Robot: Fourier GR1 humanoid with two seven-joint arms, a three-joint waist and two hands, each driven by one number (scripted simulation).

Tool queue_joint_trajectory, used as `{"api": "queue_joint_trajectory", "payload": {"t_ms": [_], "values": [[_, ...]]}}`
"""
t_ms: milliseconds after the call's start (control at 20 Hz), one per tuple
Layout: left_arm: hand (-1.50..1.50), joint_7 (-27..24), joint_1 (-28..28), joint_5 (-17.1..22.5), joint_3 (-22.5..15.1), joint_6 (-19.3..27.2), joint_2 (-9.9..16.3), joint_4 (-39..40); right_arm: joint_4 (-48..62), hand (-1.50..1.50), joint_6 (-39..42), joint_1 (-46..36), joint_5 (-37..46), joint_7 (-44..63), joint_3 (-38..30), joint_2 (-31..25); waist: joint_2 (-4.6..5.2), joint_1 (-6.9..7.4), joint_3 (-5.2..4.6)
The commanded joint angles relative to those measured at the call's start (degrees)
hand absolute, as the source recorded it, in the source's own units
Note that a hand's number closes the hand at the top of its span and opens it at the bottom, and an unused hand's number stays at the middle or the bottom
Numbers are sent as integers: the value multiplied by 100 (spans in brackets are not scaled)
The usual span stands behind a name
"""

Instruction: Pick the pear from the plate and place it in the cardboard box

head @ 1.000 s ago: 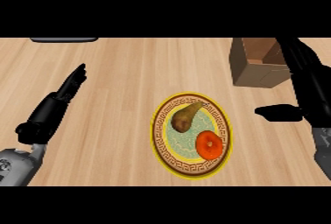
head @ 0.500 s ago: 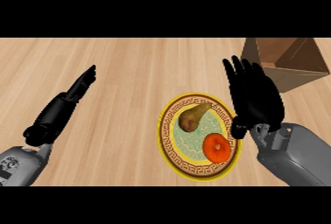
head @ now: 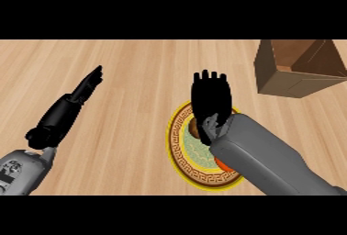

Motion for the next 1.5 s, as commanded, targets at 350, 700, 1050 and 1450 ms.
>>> {"api": "queue_joint_trajectory", "payload": {"t_ms": [350,700,1050,1450], "values": [[0,42,-90,-54,29,-59,-122,75,1944,-150,548,-778,-246,1961,-76,1268,-11,-34,28],[0,-384,147,-111,173,-230,-39,293,2668,-150,267,-1035,-297,1931,184,1278,5,-34,30],[0,-255,44,-341,70,6,-442,404,2947,-150,176,-1173,-457,1921,445,1281,0,-112,36],[0,-128,-71,-389,185,-152,-398,446,3400,-150,160,-1227,-542,1876,561,1281,6,-149,38]]}}
